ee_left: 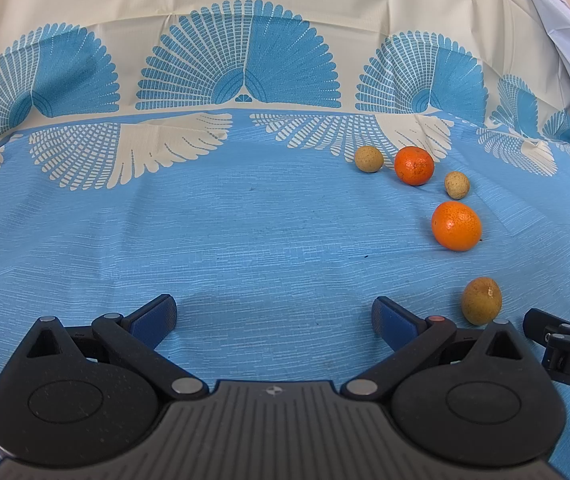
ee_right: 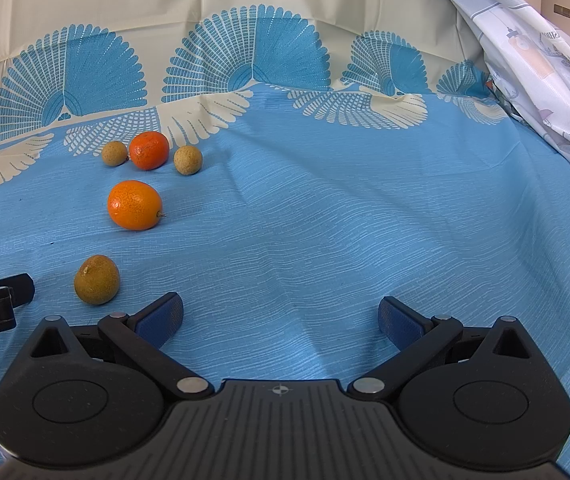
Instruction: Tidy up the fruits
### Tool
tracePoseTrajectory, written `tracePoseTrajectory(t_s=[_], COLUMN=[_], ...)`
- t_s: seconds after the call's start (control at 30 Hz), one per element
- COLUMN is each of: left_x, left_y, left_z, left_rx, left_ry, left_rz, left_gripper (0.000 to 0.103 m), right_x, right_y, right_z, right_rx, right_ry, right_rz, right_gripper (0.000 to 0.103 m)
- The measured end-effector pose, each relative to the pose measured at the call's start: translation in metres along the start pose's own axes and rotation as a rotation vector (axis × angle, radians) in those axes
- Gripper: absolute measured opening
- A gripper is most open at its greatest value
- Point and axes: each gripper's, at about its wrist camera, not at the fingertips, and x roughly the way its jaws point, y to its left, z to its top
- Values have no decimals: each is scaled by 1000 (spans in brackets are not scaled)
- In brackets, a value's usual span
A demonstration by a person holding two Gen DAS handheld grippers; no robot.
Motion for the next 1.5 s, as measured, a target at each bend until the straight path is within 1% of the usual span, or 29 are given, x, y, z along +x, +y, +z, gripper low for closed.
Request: tracePoseTrajectory(t_s=[0.5,0.57,0.67,0.7,0.73,0.77,0.83,0.87,0.9,0.97,1.0,1.03,1.07,1.1,1.17,1.23,1.33,1.4,1.43,1.47,1.5], left_x=[0,0,1,2,1,1,3,3,2,-8,-21,-37,-50,-60,-73,-70,-56,-45,-40,-37,-35], left_y=[0,0,-4,-5,-6,-6,-2,-2,-2,-1,0,-1,-5,-11,-29,-50,-79,-93,-97,-99,-98], left_z=[0,0,1,3,6,10,17,20,23,30,32,33,35,35,33,29,19,11,9,8,8], left_rx=[2,5,-8,-20,-12,6,-19,-15,2,22,21,37,69,102,156,188,232,277,294,305,306], left_ry=[-1,0,2,9,31,68,127,152,181,220,203,169,145,133,127,156,236,271,281,279,268], left_rz=[1,3,22,32,36,29,16,14,3,-51,-93,-148,-190,-216,-267,-299,-291,-238,-202,-180,-172], left_gripper=[103,103,103,103,103,103,103,103,103,103,103,103,103,103,103,103,103,103,103,102,94], right_x=[0,0,-2,-3,-4,-5,-5,-5,-5,-6,-7,-8,-10,-14,-23,-30,-31,-30,-29,-28,-28], right_y=[1,-2,-10,-14,-16,-17,-17,-17,-16,-18,-21,-26,-32,-42,-64,-85,-102,-103,-101,-97,-92], right_z=[1,2,7,7,6,6,5,5,4,5,6,8,10,13,17,17,12,11,10,10,9], right_rx=[-3,1,-33,-30,-28,-28,-32,-35,-38,-35,-24,-8,15,49,129,214,306,321,312,299,282], right_ry=[2,12,50,50,48,48,48,46,45,45,45,41,32,16,-19,-42,-25,-16,-16,-18,-16], right_rz=[-5,7,58,65,67,72,75,72,71,77,74,55,28,-4,-48,-78,-91,-79,-65,-41,-14], right_gripper=[102,102,103,103,103,103,103,103,103,102,102,102,102,103,103,102,103,103,103,103,103])
